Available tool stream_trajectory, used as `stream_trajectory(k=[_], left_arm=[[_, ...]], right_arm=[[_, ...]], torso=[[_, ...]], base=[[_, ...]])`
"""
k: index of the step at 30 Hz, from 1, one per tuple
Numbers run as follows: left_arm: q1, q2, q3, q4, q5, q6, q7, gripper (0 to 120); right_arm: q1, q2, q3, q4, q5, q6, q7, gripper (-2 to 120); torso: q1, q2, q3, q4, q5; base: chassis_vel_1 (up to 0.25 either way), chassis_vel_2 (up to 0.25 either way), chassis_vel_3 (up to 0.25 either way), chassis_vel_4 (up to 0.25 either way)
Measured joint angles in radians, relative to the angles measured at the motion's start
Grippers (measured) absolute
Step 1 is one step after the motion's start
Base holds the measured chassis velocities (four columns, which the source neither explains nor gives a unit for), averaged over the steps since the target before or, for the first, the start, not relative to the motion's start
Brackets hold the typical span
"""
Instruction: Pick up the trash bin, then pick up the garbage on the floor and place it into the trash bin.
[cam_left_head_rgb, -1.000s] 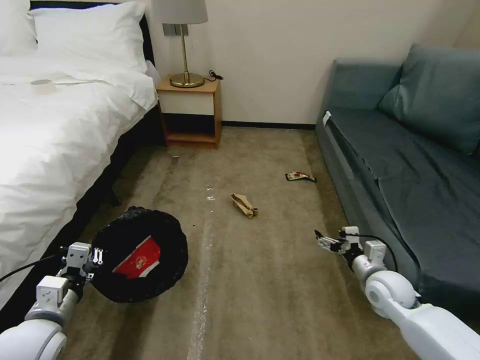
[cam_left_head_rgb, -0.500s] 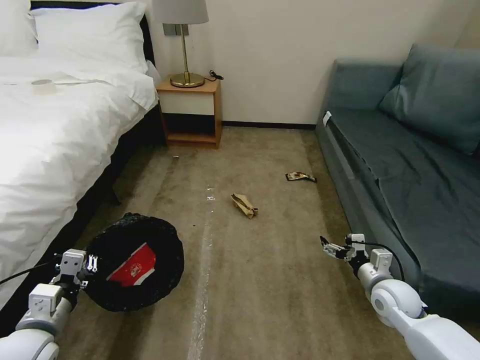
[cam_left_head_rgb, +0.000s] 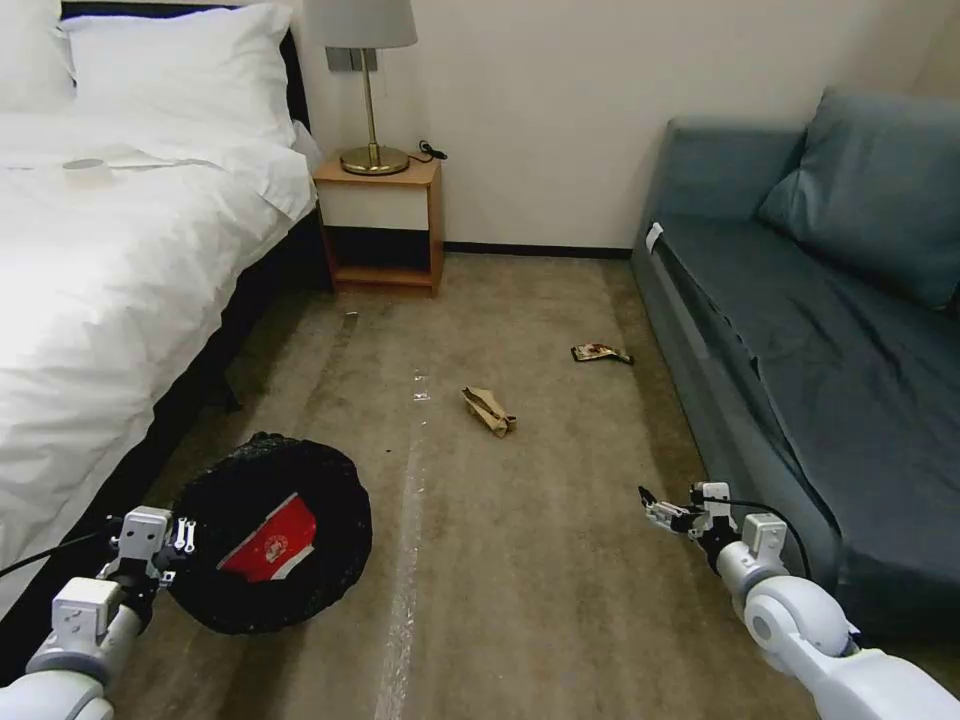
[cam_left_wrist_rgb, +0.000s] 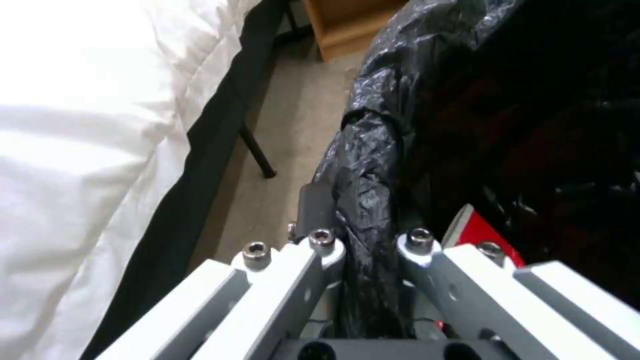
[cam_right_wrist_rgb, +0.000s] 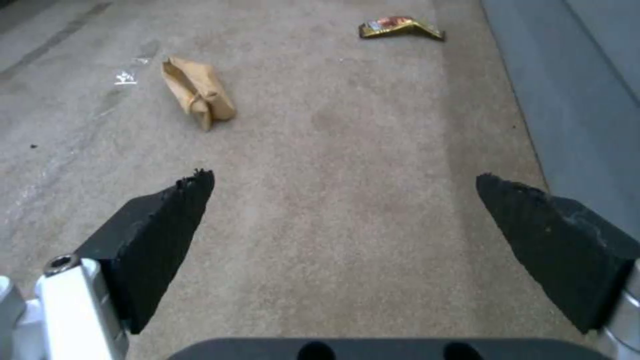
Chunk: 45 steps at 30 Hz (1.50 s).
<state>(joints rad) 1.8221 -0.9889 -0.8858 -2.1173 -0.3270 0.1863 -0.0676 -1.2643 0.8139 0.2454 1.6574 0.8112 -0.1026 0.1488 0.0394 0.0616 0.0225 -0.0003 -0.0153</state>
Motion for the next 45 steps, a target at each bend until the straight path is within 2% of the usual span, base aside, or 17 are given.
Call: stream_trajectory(k=[11,29,45], left_arm=[[-0.015,-0.012,0.017,0.008,0.014,0.000,-0.003,3],[0.001,-0.013,0.004,-0.001,0.015,0.000,-0.001,3],[-0.017,-0.014,0.003,0.008,0.016,-0.002,-0.003,3]], right_arm=[[0.008,0.018,-0.003,-0.016,-0.005,0.006,-0.001,100],[-0.009,0.019,0.004,-0.021,-0.015,0.012,-0.014,100],[0.007,0.028,-0.010,-0.065,-0.025,0.027,-0.036,100]], torso=[[0.000,0.000,0.000,-0.0001,0.0000],[0.000,0.000,0.000,0.0000,0.0000],[0.000,0.000,0.000,0.0000,0.0000]], base=[[0.000,0.000,0.000,0.000],[0.000,0.000,0.000,0.000],[-0.070,0.067,0.064,-0.070]])
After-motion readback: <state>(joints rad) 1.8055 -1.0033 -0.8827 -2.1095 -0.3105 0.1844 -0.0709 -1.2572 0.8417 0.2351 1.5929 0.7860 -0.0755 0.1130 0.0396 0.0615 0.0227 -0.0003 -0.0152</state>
